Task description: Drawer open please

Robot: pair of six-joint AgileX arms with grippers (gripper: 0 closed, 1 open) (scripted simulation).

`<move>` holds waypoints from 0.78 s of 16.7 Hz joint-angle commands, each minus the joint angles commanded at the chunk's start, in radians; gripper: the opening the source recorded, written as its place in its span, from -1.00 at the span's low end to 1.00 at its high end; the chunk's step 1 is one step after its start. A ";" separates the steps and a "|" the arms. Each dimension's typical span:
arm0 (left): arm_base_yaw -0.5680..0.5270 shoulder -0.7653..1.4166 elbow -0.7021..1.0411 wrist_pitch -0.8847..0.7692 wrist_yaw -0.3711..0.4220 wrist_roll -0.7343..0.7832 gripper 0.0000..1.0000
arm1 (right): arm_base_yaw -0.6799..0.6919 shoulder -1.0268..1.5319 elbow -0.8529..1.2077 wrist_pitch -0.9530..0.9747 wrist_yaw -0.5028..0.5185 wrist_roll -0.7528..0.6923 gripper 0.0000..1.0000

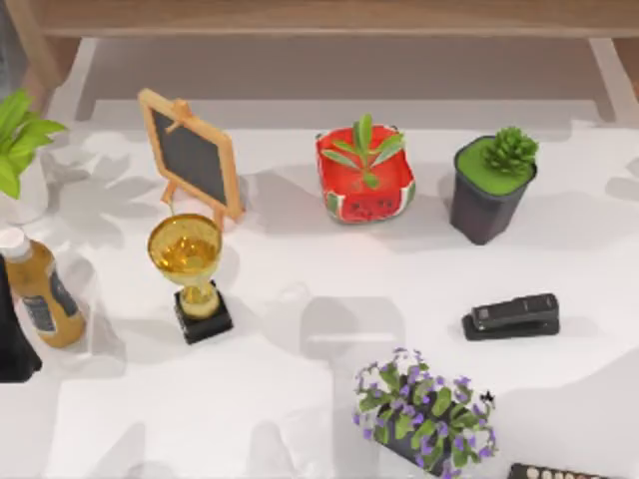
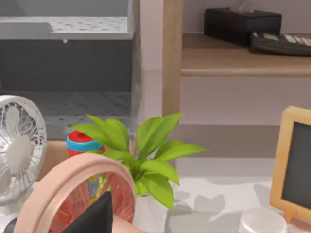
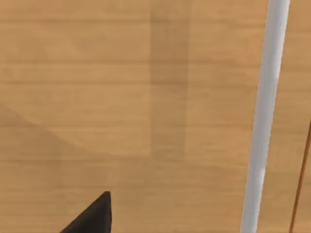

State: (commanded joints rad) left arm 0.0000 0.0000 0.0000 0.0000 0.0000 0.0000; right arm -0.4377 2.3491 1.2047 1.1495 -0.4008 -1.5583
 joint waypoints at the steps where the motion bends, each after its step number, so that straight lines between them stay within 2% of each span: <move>1: 0.000 0.000 0.000 0.000 0.000 0.000 1.00 | 0.002 0.004 0.009 -0.005 0.002 0.000 1.00; 4: 0.000 0.000 0.000 0.000 0.000 0.000 1.00 | 0.002 0.004 0.009 -0.005 0.002 0.000 1.00; 13: 0.000 0.000 0.000 0.000 0.000 0.000 1.00 | 0.002 0.004 0.009 -0.005 0.002 0.000 -0.36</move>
State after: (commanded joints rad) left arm 0.0000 0.0000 0.0000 0.0000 0.0000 0.0000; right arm -0.4356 2.3535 1.2142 1.1443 -0.3985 -1.5584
